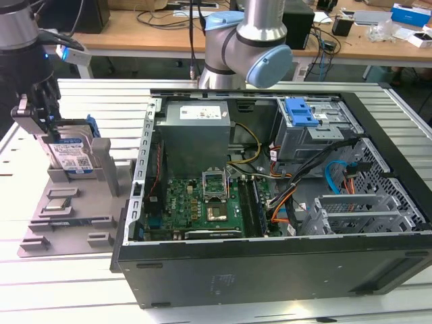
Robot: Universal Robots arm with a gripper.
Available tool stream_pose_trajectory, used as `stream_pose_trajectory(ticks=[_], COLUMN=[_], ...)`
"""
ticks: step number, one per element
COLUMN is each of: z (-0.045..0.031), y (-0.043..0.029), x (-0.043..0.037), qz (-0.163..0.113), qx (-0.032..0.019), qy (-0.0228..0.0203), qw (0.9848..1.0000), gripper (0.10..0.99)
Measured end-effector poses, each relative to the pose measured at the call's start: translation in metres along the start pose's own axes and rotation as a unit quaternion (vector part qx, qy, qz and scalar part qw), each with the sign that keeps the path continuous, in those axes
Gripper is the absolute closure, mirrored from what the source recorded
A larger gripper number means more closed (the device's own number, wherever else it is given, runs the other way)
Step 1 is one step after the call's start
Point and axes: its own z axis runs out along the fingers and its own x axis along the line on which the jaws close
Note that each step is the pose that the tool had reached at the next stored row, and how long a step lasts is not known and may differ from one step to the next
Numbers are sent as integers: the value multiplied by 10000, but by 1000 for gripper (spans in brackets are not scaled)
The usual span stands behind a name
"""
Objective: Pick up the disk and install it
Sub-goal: 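Pick up the disk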
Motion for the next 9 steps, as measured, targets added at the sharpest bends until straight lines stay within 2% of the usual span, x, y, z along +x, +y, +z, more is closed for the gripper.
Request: stream_pose_trajectory(ticks=[2, 9], z=[49, 54], y=[-3, -8], x=[1, 2], qz=[-32, -42], qx=[-1, -2], qy=[4, 6], qw=[10000, 10000], gripper=[545, 561])
